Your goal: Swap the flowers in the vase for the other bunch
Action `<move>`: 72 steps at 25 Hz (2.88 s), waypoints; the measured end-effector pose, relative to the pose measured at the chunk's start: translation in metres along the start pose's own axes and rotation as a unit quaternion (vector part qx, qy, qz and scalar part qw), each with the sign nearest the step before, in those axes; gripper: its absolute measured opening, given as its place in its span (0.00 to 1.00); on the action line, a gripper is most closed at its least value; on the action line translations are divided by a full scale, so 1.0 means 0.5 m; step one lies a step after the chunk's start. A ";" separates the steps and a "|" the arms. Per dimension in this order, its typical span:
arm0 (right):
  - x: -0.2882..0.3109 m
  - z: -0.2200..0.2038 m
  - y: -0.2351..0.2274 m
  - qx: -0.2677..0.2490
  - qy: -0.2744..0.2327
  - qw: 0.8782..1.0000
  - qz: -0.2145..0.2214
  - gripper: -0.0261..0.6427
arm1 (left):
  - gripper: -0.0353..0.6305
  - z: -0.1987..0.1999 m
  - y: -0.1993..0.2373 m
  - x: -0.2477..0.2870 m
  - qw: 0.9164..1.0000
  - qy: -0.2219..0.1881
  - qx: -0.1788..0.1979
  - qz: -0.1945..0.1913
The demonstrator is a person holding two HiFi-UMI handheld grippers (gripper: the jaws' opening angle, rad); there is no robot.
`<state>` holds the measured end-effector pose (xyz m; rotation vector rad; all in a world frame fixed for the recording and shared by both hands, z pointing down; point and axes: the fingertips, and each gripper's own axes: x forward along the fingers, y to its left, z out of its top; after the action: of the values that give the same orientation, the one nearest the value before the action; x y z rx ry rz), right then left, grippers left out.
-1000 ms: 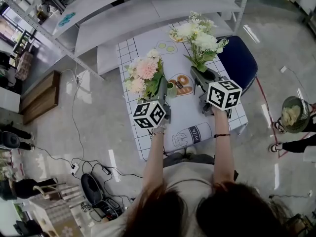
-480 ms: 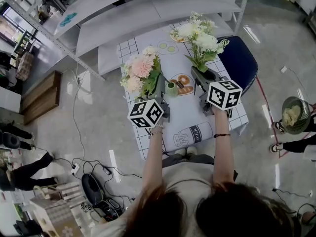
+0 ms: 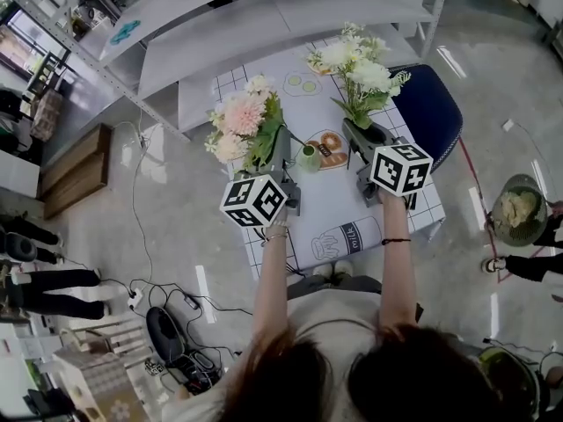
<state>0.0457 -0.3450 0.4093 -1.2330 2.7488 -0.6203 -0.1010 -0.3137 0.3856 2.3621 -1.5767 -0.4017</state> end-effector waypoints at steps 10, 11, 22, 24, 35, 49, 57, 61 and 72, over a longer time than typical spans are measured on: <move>0.001 -0.004 0.000 0.004 0.000 1.000 -0.003 0.12 | 0.15 0.037 0.012 -0.022 1.000 -0.014 -0.001 0.004; 0.001 -0.004 0.000 0.004 0.000 1.000 -0.003 0.12 | 0.15 0.040 0.014 -0.025 1.000 -0.015 0.000 0.006; -0.004 -0.007 0.009 0.007 0.002 1.000 -0.002 0.12 | 0.15 0.049 0.043 -0.060 0.999 -0.009 0.015 0.041; -0.003 -0.009 0.011 0.007 0.003 1.000 -0.002 0.12 | 0.15 0.046 0.049 -0.065 0.999 -0.006 0.016 0.047; -0.002 -0.025 0.019 0.012 0.007 1.000 0.001 0.12 | 0.15 0.030 0.075 -0.091 0.998 0.002 0.007 0.069; -0.011 -0.024 0.017 0.011 0.005 1.000 -0.005 0.12 | 0.13 0.009 0.099 -0.108 0.996 0.015 -0.002 0.090; -0.010 -0.024 0.021 0.010 0.003 1.000 -0.004 0.12 | 0.14 0.007 0.108 -0.117 0.995 0.015 -0.003 0.094; -0.012 -0.020 0.020 0.008 0.000 1.000 -0.005 0.12 | 0.14 0.005 0.109 -0.119 0.995 0.016 -0.004 0.095; -0.005 -0.004 0.022 0.006 -0.011 1.000 -0.002 0.12 | 0.14 -0.007 0.118 -0.133 0.994 0.021 -0.013 0.107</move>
<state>0.0393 -0.3360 0.4066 -1.2358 2.7214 -0.6209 -0.1744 -0.2738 0.4161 2.1396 -1.7696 -0.3233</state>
